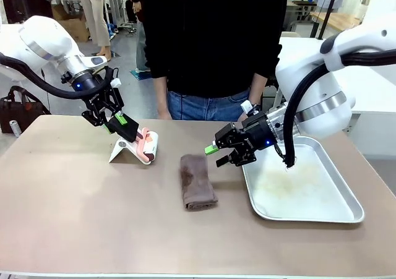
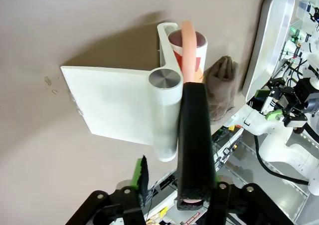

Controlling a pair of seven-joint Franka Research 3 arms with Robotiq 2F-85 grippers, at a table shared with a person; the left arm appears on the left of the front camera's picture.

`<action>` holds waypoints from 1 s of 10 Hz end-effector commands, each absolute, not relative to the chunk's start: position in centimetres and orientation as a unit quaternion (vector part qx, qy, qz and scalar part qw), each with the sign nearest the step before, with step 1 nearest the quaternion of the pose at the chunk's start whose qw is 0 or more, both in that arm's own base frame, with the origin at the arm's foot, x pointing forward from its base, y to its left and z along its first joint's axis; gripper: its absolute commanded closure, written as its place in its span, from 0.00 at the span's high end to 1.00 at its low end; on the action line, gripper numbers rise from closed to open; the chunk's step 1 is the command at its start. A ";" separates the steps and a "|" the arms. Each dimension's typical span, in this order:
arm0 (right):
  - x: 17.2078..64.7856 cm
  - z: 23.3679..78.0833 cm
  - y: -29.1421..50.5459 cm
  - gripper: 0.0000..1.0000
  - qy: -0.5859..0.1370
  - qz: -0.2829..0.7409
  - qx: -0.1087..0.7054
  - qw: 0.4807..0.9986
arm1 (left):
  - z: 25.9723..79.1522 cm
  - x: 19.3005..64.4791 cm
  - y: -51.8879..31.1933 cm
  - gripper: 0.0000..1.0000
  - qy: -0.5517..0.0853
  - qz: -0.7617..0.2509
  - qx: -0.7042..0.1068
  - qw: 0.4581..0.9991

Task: Clean the surface of the table.
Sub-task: Return the Lint Roller and towel to their original positions.

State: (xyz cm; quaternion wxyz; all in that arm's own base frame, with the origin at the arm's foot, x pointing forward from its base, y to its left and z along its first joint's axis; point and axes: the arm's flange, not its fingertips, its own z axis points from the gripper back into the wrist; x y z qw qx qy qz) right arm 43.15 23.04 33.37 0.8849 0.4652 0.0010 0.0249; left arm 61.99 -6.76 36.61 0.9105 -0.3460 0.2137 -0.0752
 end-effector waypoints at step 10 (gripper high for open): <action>41.6 34.8 19.0 1.00 -0.033 -0.017 0.457 0.889 | 42.8 57.6 -2.3 1.00 0.125 -0.087 -0.396 0.906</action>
